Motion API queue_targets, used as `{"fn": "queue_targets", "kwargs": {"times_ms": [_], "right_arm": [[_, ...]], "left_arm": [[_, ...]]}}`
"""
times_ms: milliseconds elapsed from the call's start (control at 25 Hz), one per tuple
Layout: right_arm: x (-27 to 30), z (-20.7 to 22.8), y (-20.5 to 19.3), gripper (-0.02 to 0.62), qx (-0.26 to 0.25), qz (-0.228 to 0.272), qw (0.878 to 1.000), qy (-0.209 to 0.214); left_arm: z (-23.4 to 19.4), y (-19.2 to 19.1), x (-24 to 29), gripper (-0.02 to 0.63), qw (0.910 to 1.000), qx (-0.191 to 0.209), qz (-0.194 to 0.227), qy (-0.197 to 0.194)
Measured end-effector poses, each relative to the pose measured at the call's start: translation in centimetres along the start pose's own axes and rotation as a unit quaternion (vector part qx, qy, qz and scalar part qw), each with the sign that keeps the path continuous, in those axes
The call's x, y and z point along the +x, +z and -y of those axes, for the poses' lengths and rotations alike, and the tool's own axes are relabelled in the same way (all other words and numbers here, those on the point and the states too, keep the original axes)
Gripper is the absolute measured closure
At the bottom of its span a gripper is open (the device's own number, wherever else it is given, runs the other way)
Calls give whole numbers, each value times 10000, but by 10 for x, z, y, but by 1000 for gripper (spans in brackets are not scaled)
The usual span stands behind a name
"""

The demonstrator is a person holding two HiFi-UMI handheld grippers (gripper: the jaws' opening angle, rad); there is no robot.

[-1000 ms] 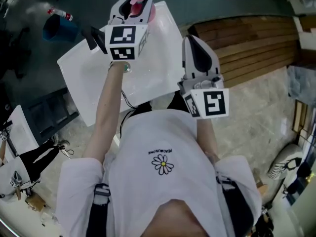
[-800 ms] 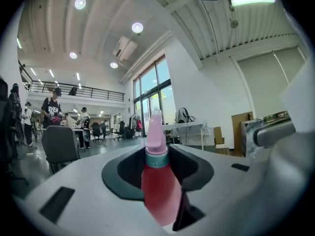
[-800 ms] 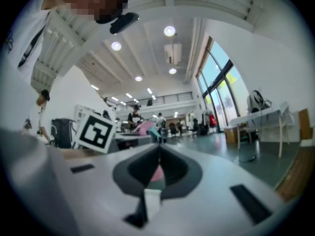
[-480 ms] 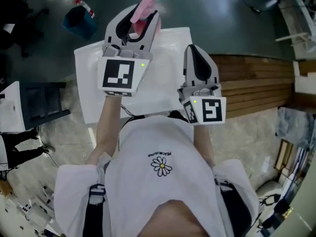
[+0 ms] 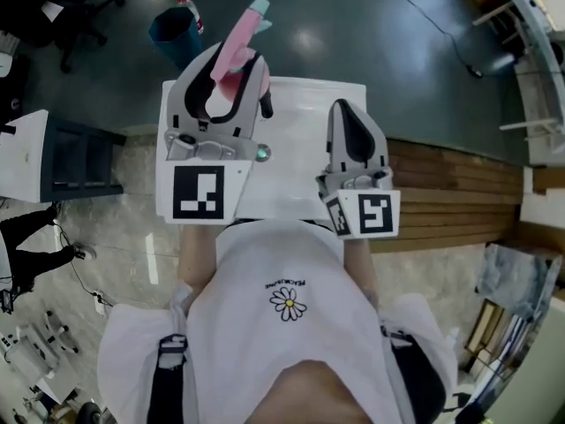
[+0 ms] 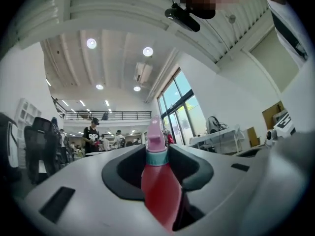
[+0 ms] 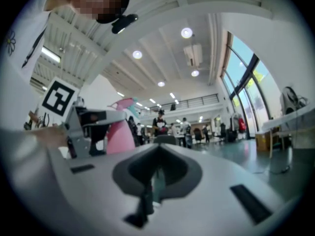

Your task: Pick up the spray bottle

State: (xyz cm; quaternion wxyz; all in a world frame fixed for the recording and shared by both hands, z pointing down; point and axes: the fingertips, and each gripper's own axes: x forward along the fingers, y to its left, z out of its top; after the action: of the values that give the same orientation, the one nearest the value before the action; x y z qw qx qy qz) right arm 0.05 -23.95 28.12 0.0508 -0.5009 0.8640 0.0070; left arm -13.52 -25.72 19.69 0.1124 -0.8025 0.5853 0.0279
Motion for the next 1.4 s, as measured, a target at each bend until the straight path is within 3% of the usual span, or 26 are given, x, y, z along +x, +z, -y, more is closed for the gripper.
{"fn": "queue_targets", "kwargs": {"times_ms": [320,640,920,1400], "right_arm": [[18,-33,-8,566,12,-11,9988,486],[27,-59,-12,566,-46,-53,9962,872],[28,-68,-14,566,-106,-134,9956,920],[19,-60,-7,566,-154,-74,9975,680]], "left_arm": [[-43,1,-54,449,9956,269,96,895],[-55,-6,-81,449,9928,114,89,1187],[-64,-19,-88,449,9910,99,-122,1330],[-50,-21,-83,449,9944,151,-111,1038]]}}
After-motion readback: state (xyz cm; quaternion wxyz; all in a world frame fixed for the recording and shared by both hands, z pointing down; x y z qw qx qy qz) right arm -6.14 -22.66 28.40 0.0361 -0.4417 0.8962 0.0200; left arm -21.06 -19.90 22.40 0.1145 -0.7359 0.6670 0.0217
